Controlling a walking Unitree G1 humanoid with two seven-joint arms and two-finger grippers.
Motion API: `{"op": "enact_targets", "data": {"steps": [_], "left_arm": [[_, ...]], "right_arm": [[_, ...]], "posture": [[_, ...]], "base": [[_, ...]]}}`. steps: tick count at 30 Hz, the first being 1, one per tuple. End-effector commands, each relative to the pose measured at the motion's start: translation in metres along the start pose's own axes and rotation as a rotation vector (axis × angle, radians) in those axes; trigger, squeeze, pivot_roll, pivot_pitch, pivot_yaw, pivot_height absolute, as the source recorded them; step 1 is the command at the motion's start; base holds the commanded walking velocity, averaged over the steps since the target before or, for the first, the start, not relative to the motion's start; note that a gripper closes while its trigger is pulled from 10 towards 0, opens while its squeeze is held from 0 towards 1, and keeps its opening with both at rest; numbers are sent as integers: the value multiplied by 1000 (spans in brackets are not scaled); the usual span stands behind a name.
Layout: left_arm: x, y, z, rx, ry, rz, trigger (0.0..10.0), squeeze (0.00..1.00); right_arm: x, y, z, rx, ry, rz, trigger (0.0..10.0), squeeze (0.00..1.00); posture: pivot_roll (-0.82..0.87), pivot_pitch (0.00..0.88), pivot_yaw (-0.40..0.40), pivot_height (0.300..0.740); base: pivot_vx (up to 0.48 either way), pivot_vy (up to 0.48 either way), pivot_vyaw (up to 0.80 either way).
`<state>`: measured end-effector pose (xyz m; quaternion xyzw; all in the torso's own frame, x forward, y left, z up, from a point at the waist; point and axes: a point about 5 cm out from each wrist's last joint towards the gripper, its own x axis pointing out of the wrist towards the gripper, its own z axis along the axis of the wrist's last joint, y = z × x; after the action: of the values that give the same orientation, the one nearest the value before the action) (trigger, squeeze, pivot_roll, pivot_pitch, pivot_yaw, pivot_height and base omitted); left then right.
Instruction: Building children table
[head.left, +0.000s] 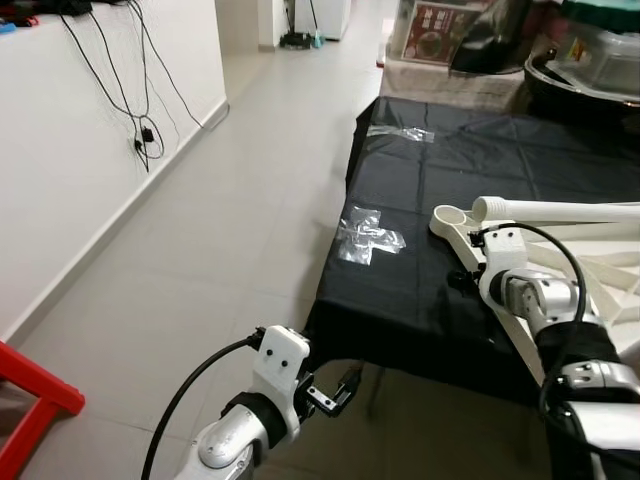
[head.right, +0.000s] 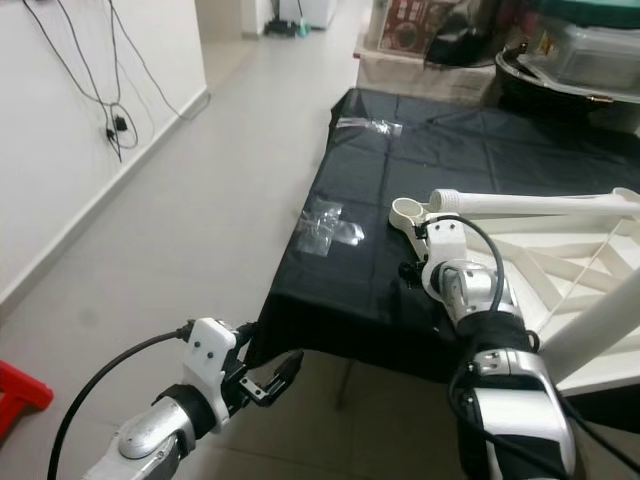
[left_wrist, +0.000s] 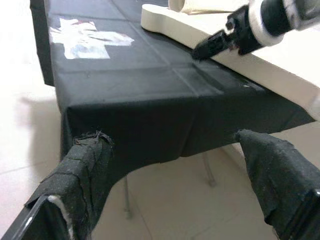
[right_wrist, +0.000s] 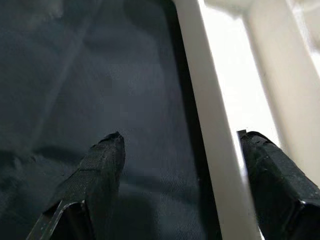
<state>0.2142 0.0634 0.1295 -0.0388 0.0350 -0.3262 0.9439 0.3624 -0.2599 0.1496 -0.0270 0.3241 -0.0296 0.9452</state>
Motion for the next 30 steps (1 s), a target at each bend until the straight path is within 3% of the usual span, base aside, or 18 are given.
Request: {"op": "enact_targets", "data": {"steps": [1, 2, 3, 5, 6, 7, 8, 9, 12, 15, 18, 27, 30], "left_arm": [[-3, -2, -1, -8, 11, -15, 10000, 0], [-5, -3, 0, -11, 17, -19, 10000, 0], [-6, -4, 0, -13, 23, -24, 10000, 0], [-7, -5, 1, -14, 28, -27, 10000, 0], [-8, -5, 1, -14, 31, -29, 10000, 0], [-8, -5, 1, -14, 31, -29, 10000, 0], [-9, -6, 1, -14, 35, -30, 10000, 0], [-10, -6, 2, -14, 37, -31, 10000, 0], [-10, -6, 2, -15, 39, -31, 10000, 0], [-10, -7, 2, -13, 46, -33, 10000, 0], [-10, -7, 1, -10, 54, -35, 10000, 0], [-6, -6, -2, -10, 67, -38, 10000, 0], [-3, -4, -4, -10, 72, -39, 10000, 0]], "right_arm": [[2, 0, -9, -5, 51, 0, 10000, 0], [3, -1, -12, -9, 79, -3, 10000, 0], [4, -1, -15, -11, 110, 2, 9333, 0], [5, -2, -18, -13, 132, 7, 9333, 0], [5, -3, -19, -24, 140, -6, 7529, 0], [5, -3, -19, -24, 140, -6, 7529, 0], [5, -3, -19, -37, 145, 2, 2275, 0], [5, -3, -18, -49, 148, 10, 0, 0], [5, -3, -18, -57, 151, 18, 0, 0], [4, 8, -10, -104, 126, 104, 0, 0], [0, 28, 2, -212, 78, 272, 0, 0], [-9, 49, -1, -385, 54, 503, 0, 0], [-20, 55, -6, -560, 39, 648, 0, 0]], "posture": [[60, 151, -92, 740], [60, 156, -95, 740], [59, 157, -95, 740], [59, 157, -95, 740], [59, 157, -95, 740], [59, 157, -95, 740], [61, 160, -97, 740], [61, 160, -97, 740], [61, 160, -97, 740], [62, 153, -102, 740], [61, 141, -102, 740], [60, 107, -102, 740], [56, 97, -100, 740]], "base": [[0, 0, 0], [0, 0, 0], [0, 0, 0], [0, 0, 0], [0, 0, 0], [0, 0, 0], [0, 0, 0], [0, 0, 0], [0, 0, 0], [0, 0, 0], [0, 0, 0], [0, 0, 0], [0, 0, 0]]}}
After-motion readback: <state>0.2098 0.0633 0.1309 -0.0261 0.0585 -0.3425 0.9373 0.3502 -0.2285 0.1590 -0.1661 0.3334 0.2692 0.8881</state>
